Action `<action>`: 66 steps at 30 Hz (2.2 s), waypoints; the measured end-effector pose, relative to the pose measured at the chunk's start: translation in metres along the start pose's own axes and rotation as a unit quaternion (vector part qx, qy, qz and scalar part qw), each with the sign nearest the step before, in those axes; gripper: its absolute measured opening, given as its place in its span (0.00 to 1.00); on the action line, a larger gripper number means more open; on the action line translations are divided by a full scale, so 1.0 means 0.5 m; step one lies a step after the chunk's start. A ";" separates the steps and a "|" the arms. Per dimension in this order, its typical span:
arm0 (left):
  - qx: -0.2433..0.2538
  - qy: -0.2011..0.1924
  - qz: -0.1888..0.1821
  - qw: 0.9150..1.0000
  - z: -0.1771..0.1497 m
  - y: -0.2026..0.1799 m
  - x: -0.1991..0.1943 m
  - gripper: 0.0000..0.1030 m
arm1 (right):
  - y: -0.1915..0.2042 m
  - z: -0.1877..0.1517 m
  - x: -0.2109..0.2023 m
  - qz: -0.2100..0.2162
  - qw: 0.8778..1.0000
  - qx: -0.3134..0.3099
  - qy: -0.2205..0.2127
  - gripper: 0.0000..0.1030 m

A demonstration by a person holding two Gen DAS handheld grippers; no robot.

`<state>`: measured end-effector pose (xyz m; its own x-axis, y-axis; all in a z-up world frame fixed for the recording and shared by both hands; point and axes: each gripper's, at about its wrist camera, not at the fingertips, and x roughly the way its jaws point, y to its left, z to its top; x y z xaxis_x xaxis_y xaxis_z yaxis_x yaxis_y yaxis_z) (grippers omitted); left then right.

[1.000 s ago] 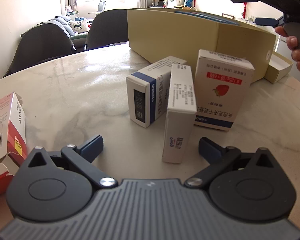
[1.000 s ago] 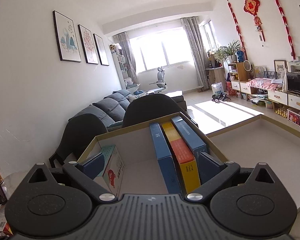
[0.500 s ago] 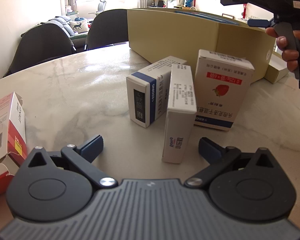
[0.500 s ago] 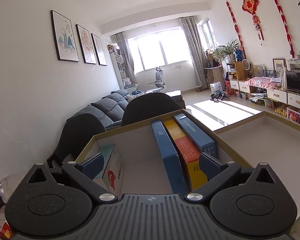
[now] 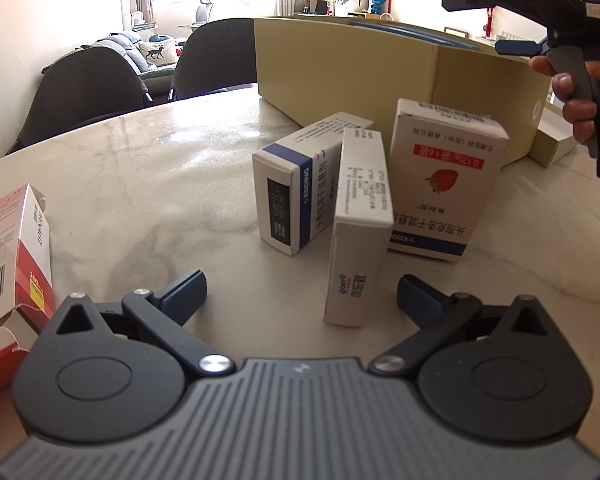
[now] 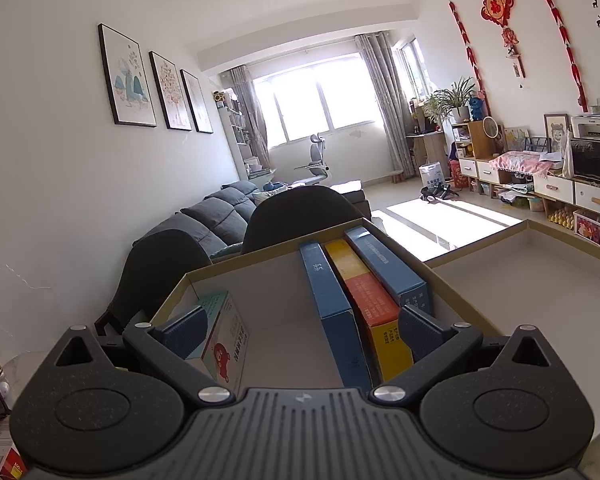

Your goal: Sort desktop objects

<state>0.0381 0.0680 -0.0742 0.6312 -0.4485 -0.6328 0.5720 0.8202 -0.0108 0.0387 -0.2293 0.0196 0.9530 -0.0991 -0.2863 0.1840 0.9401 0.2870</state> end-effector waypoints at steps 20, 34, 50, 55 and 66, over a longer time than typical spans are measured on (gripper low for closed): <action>0.000 0.000 0.000 1.000 0.000 0.000 0.000 1.00 | -0.007 -0.003 0.002 -0.002 1.000 -0.001 0.000 0.99; 0.000 0.000 0.000 1.000 0.000 0.000 0.001 1.00 | -0.001 -0.001 0.006 -0.001 1.000 -0.002 -0.001 0.99; 0.000 0.000 0.000 1.000 0.000 0.000 0.001 1.00 | 0.007 -0.001 0.005 -0.003 1.000 -0.005 -0.001 0.99; 0.000 0.000 0.000 1.000 0.000 0.000 0.000 1.00 | 0.009 0.001 0.004 -0.004 1.000 -0.006 0.000 0.99; 0.000 0.000 0.000 1.000 0.000 0.001 0.000 1.00 | 0.003 -0.003 0.001 -0.003 1.000 -0.004 -0.002 0.99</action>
<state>0.0384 0.0682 -0.0744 0.6309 -0.4490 -0.6328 0.5724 0.8199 -0.0110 0.0389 -0.2274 0.0186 0.9526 -0.1060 -0.2853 0.1880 0.9421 0.2778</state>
